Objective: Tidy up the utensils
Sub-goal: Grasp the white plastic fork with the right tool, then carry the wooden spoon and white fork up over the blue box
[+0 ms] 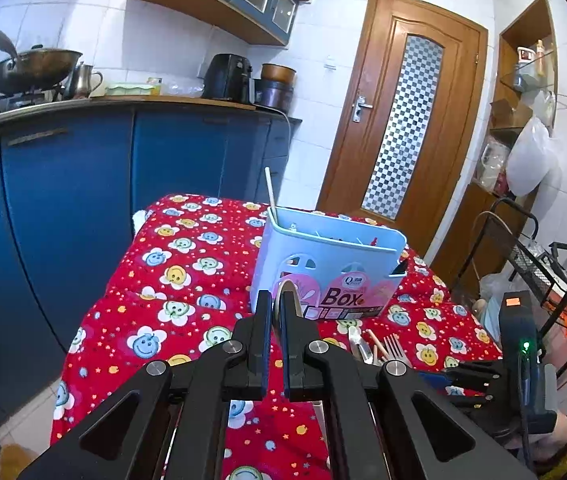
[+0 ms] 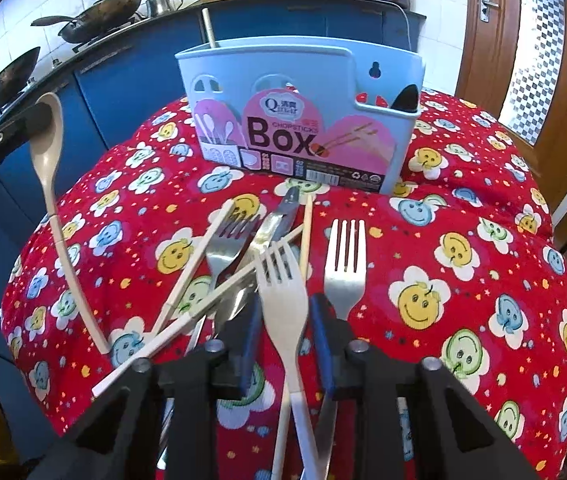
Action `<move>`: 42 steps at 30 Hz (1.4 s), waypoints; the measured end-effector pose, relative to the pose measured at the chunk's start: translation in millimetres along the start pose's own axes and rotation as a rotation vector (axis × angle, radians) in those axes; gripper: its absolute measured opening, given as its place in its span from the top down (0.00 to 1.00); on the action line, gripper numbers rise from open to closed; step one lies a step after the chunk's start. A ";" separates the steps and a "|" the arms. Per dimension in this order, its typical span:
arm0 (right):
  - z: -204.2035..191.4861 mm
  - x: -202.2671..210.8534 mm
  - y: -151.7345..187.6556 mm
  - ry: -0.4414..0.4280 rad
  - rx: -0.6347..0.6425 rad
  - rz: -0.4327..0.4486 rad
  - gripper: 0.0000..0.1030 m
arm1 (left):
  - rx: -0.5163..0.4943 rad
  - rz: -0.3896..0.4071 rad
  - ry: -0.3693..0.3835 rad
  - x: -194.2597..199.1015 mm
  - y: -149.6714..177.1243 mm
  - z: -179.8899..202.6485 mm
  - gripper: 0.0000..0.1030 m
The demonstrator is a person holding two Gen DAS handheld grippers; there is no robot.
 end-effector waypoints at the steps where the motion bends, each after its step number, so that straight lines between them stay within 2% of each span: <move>1: 1.6 1.3 -0.9 0.006 -0.002 0.009 0.90 | -0.002 0.001 -0.001 0.1 0.3 0.4 0.96; 4: 7.5 5.9 -2.0 -0.007 -0.031 0.031 0.94 | -0.005 0.000 -0.001 -0.6 0.6 1.5 0.96; 9: 18.1 14.7 -1.3 -0.036 -0.083 0.056 0.95 | -0.009 0.000 -0.001 -1.1 0.2 2.8 0.96; 15: 25.1 39.8 -5.6 -0.101 -0.129 0.156 0.94 | -0.014 0.034 -0.004 3.3 -8.4 5.0 0.96; 23: 35.5 67.9 -13.1 -0.142 -0.164 0.290 0.94 | -0.043 0.084 -0.026 10.2 -22.8 10.8 0.96; 28: 40.4 74.0 -19.3 -0.165 -0.188 0.330 0.94 | -0.078 0.140 -0.048 12.7 -47.3 18.5 0.96; 37: 55.0 101.6 -50.3 -0.224 -0.241 0.497 0.94 | -0.147 0.247 -0.090 12.3 -109.7 35.4 0.96; 42: 65.3 101.6 -73.9 -0.255 -0.256 0.542 0.94 | -0.155 0.268 -0.084 -0.7 -138.5 43.3 0.96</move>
Point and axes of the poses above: each gripper's, at about its wrist camera, not at the fingertips, and x roughly against the way its jaws point, z to its right, y to its underside, the point moved 5 cm from there along -x, roughly the way its jaws point, and after that the axes turned 8 degrees about -y, right-handed, at the moved point
